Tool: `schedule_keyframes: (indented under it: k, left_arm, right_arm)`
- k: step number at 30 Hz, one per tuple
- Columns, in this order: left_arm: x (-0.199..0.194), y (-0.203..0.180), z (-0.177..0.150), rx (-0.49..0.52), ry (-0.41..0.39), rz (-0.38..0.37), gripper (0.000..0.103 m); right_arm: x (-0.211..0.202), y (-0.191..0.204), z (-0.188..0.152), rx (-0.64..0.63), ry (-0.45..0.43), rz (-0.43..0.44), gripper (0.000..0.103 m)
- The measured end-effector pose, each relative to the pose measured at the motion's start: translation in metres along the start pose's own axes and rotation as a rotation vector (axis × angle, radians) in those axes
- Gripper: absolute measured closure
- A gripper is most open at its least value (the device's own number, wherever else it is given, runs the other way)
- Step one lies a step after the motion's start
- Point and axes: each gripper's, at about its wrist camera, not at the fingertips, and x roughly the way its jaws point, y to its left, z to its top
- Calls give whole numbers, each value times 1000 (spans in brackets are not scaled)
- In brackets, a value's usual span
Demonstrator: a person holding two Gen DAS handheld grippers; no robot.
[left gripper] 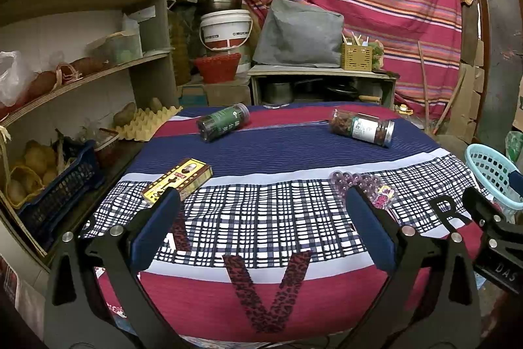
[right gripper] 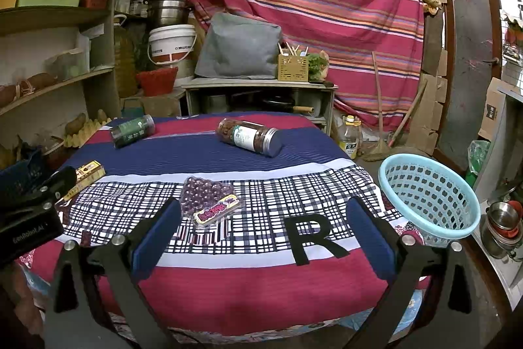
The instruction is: Collect trash
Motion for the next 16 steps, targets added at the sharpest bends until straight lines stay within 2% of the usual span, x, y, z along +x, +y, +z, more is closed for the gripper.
schedule_keyframes:
  k: [16]
  left_arm:
    - [0, 8, 2, 3, -5, 7, 5]
  right_arm:
    - [0, 0, 0, 0, 0, 0, 5]
